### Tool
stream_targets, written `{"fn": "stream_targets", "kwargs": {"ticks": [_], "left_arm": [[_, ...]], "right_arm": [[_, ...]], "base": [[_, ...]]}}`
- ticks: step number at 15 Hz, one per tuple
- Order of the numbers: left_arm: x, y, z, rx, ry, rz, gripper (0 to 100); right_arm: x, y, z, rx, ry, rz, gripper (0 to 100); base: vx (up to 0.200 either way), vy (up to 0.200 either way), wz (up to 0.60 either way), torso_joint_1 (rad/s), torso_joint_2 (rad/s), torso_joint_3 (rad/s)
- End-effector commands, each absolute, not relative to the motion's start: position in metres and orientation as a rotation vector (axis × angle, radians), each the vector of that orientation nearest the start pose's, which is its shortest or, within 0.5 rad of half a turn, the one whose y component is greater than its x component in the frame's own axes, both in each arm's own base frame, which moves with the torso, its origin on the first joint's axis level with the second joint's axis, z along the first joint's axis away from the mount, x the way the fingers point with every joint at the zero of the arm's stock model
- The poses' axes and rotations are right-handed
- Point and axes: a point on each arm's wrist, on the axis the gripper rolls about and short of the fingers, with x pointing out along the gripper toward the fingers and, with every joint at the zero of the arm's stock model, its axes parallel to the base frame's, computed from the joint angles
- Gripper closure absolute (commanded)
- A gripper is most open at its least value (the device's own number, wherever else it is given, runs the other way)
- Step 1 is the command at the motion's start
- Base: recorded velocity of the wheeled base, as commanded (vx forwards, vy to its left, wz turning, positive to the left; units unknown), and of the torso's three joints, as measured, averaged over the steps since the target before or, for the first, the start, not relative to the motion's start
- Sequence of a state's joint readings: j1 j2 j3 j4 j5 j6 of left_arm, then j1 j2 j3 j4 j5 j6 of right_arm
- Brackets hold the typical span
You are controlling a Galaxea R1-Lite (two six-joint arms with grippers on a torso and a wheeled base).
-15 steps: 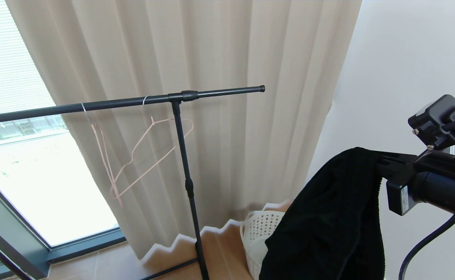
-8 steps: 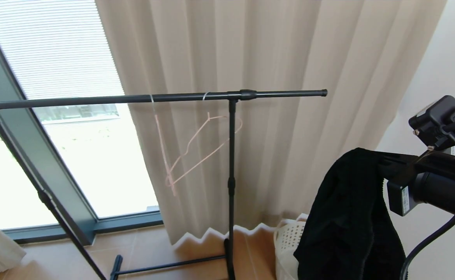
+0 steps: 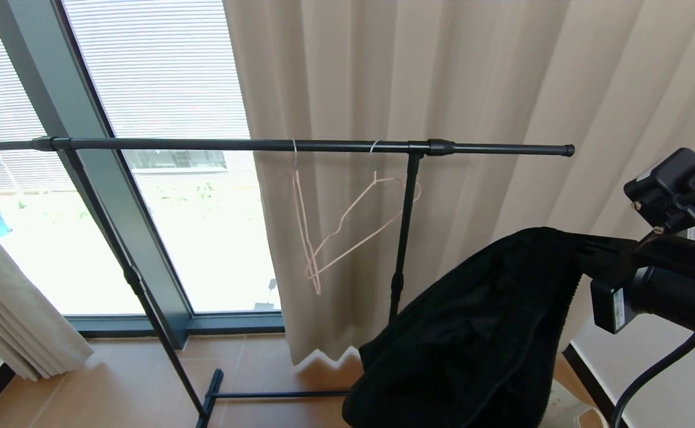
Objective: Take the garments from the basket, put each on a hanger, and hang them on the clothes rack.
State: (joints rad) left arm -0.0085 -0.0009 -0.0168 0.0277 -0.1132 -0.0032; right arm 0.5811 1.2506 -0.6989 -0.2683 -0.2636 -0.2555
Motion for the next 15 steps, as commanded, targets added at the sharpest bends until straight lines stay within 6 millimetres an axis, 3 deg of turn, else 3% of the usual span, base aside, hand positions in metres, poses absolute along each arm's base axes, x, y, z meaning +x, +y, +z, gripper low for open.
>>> {"fn": "stream_targets", "kwargs": {"ticks": [1, 3, 9, 15], "left_arm": [[-0.0243, -0.0024, 0.0773, -0.004, 0.011, -0.121, 0], [-0.0243, -0.0024, 0.0773, -0.004, 0.011, -0.121, 0], [-0.0243, -0.0024, 0.0773, -0.004, 0.011, -0.121, 0], [-0.0243, -0.0023, 0.0773, -0.004, 0.011, -0.120, 0]], "right_arm": [[0.1639, 0.1007, 0.2287, -0.370, 0.220, 0.348, 100], [0.1636, 0.1005, 0.2290, -0.369, 0.219, 0.348, 100], [0.1634, 0.1003, 0.2277, -0.371, 0.223, 0.348, 100], [0.1631, 0.1002, 0.2264, -0.375, 0.227, 0.349, 100]], "base": [[0.000, 0.000, 0.00, 0.000, 0.00, 0.000], [0.000, 0.000, 0.00, 0.000, 0.00, 0.000], [0.000, 0.200, 0.00, 0.002, 0.00, 0.001], [0.000, 0.000, 0.00, 0.000, 0.00, 0.000]]}}
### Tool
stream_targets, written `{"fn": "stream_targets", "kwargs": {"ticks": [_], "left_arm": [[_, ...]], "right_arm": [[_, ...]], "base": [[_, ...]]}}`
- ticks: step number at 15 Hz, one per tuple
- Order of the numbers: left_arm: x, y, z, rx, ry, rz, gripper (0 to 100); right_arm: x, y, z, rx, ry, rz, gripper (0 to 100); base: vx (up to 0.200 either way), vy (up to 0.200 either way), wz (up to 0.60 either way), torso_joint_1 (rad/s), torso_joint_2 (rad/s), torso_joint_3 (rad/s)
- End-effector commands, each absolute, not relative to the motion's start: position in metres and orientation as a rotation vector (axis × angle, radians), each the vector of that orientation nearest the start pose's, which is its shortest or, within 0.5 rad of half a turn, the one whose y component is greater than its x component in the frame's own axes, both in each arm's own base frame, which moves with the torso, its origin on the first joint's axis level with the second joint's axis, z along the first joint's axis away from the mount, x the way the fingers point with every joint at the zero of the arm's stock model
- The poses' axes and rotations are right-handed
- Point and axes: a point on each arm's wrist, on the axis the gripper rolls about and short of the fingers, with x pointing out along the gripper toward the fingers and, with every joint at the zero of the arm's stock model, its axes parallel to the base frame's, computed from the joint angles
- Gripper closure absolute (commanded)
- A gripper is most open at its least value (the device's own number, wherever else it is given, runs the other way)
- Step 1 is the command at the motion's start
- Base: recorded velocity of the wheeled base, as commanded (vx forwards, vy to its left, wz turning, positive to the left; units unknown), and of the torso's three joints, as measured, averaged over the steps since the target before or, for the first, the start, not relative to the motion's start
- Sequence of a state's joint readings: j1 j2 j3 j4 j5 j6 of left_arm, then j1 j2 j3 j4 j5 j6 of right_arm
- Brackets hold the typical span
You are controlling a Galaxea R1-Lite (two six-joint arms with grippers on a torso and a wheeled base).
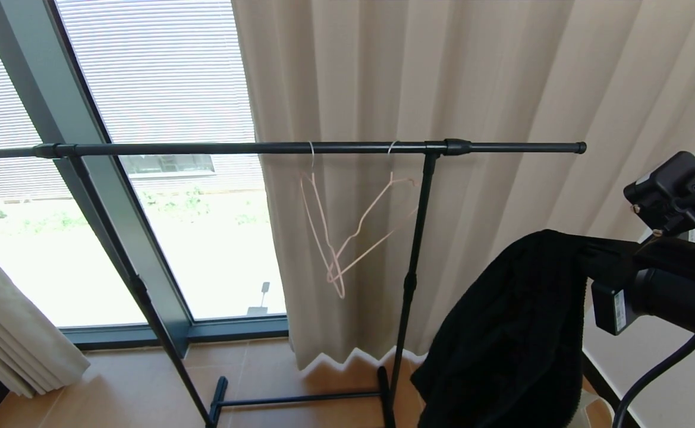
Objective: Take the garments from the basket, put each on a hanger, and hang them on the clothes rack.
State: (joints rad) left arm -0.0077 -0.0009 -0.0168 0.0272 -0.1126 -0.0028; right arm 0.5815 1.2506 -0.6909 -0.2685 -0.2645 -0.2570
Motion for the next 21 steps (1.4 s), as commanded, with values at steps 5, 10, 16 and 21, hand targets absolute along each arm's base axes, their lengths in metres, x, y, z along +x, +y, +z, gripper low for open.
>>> {"fn": "stream_targets", "kwargs": {"ticks": [5, 10, 16, 21], "left_arm": [[-0.024, -0.002, 0.077, -0.005, 0.011, -0.118, 0], [-0.024, -0.002, 0.077, 0.001, 0.012, -0.123, 0], [0.017, -0.008, 0.104, -0.104, 0.392, -0.373, 0], [0.080, -0.044, 0.160, -0.306, 0.650, -0.610, 0]], "right_arm": [[0.163, 0.100, 0.224, -0.376, 0.234, 0.350, 100], [0.163, 0.101, 0.224, -0.390, 0.235, 0.353, 100], [0.174, 0.114, 0.210, -0.453, 0.287, 0.375, 100], [0.194, 0.156, 0.206, -0.211, 0.383, 0.416, 100]], "base": [[0.000, 0.120, 0.00, 0.000, 0.00, -0.001], [0.000, 0.000, 0.00, 0.000, 0.00, 0.000], [0.000, 0.000, 0.00, 0.000, 0.00, 0.000], [0.000, 0.000, 0.00, 0.000, 0.00, 0.000]]}}
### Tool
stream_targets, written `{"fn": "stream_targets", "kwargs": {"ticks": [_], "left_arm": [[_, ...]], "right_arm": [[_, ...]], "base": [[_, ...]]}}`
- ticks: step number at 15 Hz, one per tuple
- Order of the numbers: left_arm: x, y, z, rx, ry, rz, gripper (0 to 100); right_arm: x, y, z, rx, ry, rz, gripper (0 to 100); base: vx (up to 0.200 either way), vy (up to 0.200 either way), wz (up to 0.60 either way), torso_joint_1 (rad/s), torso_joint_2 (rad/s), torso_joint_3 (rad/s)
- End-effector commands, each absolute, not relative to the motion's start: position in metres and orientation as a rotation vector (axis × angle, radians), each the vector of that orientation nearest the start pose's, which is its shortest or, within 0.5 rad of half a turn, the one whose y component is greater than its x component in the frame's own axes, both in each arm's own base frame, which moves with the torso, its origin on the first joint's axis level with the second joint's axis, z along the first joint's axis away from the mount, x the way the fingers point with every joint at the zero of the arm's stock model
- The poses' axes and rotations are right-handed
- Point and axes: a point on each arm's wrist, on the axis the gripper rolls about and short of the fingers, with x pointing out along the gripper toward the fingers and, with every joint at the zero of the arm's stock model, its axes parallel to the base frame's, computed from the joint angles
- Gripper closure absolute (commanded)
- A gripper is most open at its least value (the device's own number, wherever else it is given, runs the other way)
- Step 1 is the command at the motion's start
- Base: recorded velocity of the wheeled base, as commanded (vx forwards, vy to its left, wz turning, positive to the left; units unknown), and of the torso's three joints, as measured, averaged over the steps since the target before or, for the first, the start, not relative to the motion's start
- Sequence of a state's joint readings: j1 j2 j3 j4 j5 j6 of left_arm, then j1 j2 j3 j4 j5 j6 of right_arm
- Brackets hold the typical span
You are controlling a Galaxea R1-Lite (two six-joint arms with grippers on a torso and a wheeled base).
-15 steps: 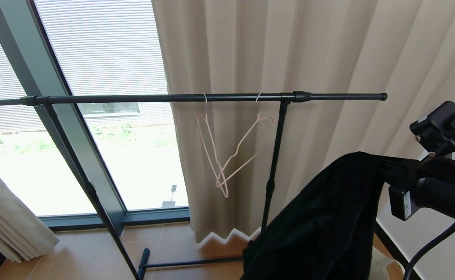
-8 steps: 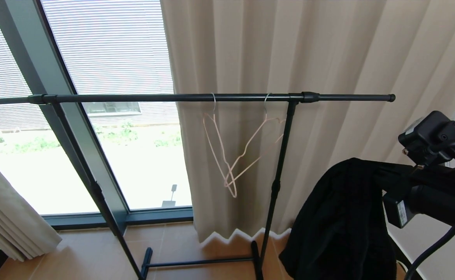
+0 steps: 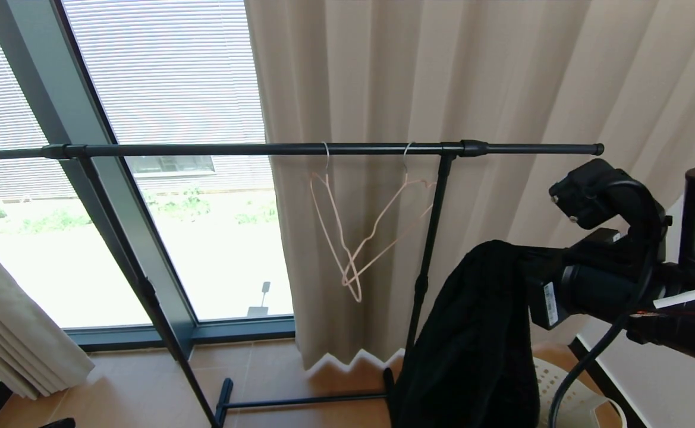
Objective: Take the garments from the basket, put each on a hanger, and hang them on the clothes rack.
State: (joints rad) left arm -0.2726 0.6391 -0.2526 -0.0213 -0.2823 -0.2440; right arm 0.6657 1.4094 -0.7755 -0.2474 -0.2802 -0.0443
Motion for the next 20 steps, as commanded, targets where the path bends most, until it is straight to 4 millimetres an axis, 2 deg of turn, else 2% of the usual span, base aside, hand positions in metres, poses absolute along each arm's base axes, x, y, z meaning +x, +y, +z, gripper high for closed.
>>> {"fn": "stream_targets", "kwargs": {"ticks": [1, 3, 5, 9, 10, 13, 15, 16, 17, 18, 19, 20], "left_arm": [[0.089, -0.055, 0.160, -0.327, 0.721, -0.638, 0], [0.104, -0.072, 0.160, -0.336, 0.811, -0.658, 0], [0.125, -0.098, 0.157, -0.315, 0.916, -0.684, 0], [0.138, -0.137, 0.149, -0.244, 1.010, -0.731, 0], [0.143, -0.154, 0.140, -0.195, 1.043, -0.711, 0], [0.153, -0.196, 0.138, -0.204, 1.076, -0.692, 0], [0.160, -0.217, 0.139, -0.209, 1.071, -0.712, 0], [0.161, -0.218, 0.139, -0.209, 1.069, -0.712, 0], [0.170, -0.237, 0.132, -0.224, 1.032, -0.703, 0], [0.172, -0.242, 0.129, -0.227, 1.022, -0.694, 0], [0.176, -0.257, 0.120, -0.233, 1.002, -0.662, 0], [0.177, -0.261, 0.119, -0.233, 1.000, -0.649, 0]], "right_arm": [[0.193, 0.163, 0.206, -0.192, 0.387, 0.429, 100], [0.193, 0.171, 0.208, -0.140, 0.388, 0.434, 100], [0.201, 0.186, 0.208, -0.067, 0.396, 0.370, 100], [0.205, 0.195, 0.209, -0.042, 0.376, 0.292, 100], [0.205, 0.195, 0.211, -0.027, 0.370, 0.285, 100], [0.208, 0.198, 0.219, 0.026, 0.348, 0.254, 100], [0.213, 0.202, 0.220, 0.059, 0.336, 0.207, 100], [0.214, 0.202, 0.220, 0.060, 0.336, 0.206, 100], [0.215, 0.202, 0.224, 0.093, 0.323, 0.196, 100], [0.214, 0.202, 0.224, 0.096, 0.322, 0.194, 100], [0.214, 0.202, 0.227, 0.106, 0.314, 0.195, 100], [0.214, 0.202, 0.228, 0.107, 0.312, 0.194, 100]], "base": [[0.000, 0.000, 0.00, 0.000, 0.00, 0.000], [0.000, 0.000, 0.00, 0.000, 0.00, 0.000], [0.000, 0.000, 0.00, 0.000, 0.00, 0.000], [0.000, 0.000, 0.00, 0.000, 0.00, 0.000], [0.000, 0.000, 0.00, 0.000, 0.00, 0.000], [0.000, 0.000, 0.00, 0.000, 0.00, 0.000], [0.000, 0.000, 0.00, 0.000, 0.00, 0.000], [0.000, 0.000, 0.00, 0.000, 0.00, 0.000], [0.000, 0.000, 0.00, 0.000, 0.00, 0.000], [0.000, 0.000, 0.00, 0.000, 0.00, 0.000], [0.000, 0.000, 0.00, 0.000, 0.00, 0.000], [0.000, 0.000, 0.00, 0.000, 0.00, 0.000]]}}
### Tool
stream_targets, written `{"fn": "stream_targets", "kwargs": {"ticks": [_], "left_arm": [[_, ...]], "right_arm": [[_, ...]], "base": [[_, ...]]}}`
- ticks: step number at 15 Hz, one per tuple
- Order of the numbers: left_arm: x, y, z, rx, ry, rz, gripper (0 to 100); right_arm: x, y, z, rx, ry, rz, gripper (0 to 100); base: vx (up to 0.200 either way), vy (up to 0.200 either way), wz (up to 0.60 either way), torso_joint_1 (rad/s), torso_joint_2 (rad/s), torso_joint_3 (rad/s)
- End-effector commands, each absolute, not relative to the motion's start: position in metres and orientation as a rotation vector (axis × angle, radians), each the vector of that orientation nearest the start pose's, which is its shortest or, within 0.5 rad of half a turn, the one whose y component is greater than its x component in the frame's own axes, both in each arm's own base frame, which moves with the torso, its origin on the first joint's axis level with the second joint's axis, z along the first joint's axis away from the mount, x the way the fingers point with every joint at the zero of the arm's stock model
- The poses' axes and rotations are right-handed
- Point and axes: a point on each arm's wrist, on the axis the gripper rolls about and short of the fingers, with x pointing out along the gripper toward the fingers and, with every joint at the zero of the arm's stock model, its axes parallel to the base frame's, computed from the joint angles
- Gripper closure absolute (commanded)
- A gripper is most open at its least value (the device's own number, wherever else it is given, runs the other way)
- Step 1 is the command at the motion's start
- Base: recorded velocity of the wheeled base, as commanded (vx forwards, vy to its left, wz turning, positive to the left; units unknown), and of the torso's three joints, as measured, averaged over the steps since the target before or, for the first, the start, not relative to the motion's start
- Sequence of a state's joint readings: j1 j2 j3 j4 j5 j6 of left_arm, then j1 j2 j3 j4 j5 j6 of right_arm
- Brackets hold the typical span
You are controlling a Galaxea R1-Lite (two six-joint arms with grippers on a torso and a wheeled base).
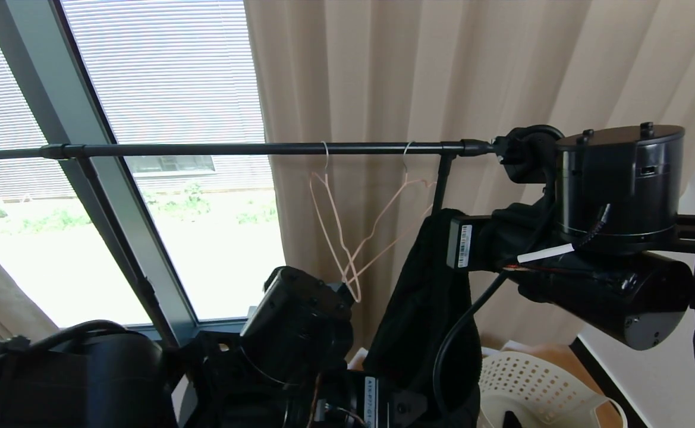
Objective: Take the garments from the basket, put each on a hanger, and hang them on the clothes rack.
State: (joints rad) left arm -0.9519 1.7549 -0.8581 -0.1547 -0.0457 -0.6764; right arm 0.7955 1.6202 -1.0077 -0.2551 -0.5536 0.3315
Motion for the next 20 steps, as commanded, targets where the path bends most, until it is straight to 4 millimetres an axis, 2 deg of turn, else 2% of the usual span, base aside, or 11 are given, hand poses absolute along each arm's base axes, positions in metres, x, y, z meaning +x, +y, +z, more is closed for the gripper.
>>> {"fn": "stream_targets", "kwargs": {"ticks": [1, 4, 8, 10, 19, 20], "left_arm": [[0.180, -0.269, 0.116, -0.242, 0.991, -0.614, 0], [0.184, -0.281, 0.110, -0.259, 0.967, -0.547, 0], [0.193, -0.292, 0.091, -0.224, 0.959, -0.464, 0], [0.191, -0.295, 0.085, -0.203, 0.959, -0.451, 0], [0.187, -0.296, 0.075, -0.169, 0.969, -0.427, 0], [0.187, -0.295, 0.074, -0.160, 0.950, -0.402, 100]], "right_arm": [[0.214, 0.202, 0.229, 0.107, 0.305, 0.183, 100], [0.210, 0.206, 0.232, 0.112, 0.296, 0.197, 100], [0.210, 0.205, 0.234, 0.125, 0.290, 0.195, 100], [0.208, 0.204, 0.238, 0.136, 0.282, 0.198, 100], [0.203, 0.195, 0.251, 0.165, 0.247, 0.194, 100], [0.206, 0.192, 0.250, 0.165, 0.247, 0.177, 100]], "base": [[0.000, 0.000, 0.00, 0.000, 0.00, 0.000], [0.000, 0.000, 0.00, 0.000, 0.00, 0.000], [0.000, 0.000, 0.00, 0.000, 0.00, 0.000], [0.000, 0.000, 0.00, 0.000, 0.00, 0.000], [0.000, 0.000, 0.00, 0.000, 0.00, 0.000], [0.000, 0.000, 0.00, 0.000, 0.00, 0.000]]}}
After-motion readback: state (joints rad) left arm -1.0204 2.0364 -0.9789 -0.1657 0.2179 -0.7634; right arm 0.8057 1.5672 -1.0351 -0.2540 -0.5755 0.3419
